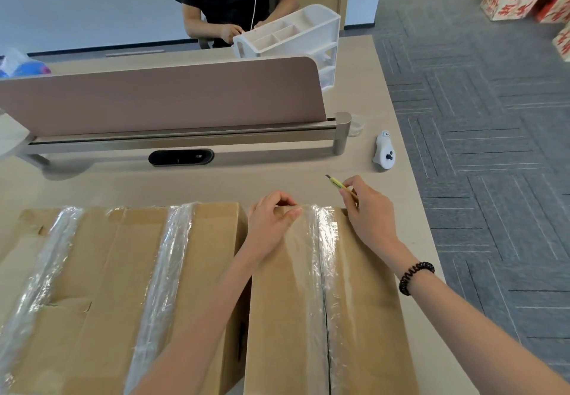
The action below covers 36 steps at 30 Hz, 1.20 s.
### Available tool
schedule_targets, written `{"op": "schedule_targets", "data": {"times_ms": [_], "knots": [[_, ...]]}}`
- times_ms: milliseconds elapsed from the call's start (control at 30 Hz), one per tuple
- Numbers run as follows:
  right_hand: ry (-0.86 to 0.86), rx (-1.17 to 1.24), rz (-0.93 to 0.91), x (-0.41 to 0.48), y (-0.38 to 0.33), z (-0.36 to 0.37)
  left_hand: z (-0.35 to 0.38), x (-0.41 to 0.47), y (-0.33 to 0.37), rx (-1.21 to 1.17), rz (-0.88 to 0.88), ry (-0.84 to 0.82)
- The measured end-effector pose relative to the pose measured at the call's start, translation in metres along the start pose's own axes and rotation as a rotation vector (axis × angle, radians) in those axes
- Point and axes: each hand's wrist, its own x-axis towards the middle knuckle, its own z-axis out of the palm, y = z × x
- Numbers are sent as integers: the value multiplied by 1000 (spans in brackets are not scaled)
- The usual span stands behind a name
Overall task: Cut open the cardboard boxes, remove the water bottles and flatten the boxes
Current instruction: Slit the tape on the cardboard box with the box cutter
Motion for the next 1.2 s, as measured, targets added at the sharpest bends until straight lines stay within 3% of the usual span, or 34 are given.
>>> {"op": "schedule_targets", "data": {"times_ms": [267, 500, 633, 833, 1200], "knots": [[10, 30, -5, -1, -2, 0, -12, 6, 5, -175, -101, -126], [250, 163, -18, -20, -20, -11, -18, 6, 5, -313, -177, -162], [153, 302, 136, -34, -32, -8, -20, 6, 6, -287, -165, -154], [38, 279, 232, -36, -37, -2, -21, 5, 8, -229, -137, -158], [-43, 289, 193, -33, -49, -4, -62, -16, 13, -355, -94, -55]]}}
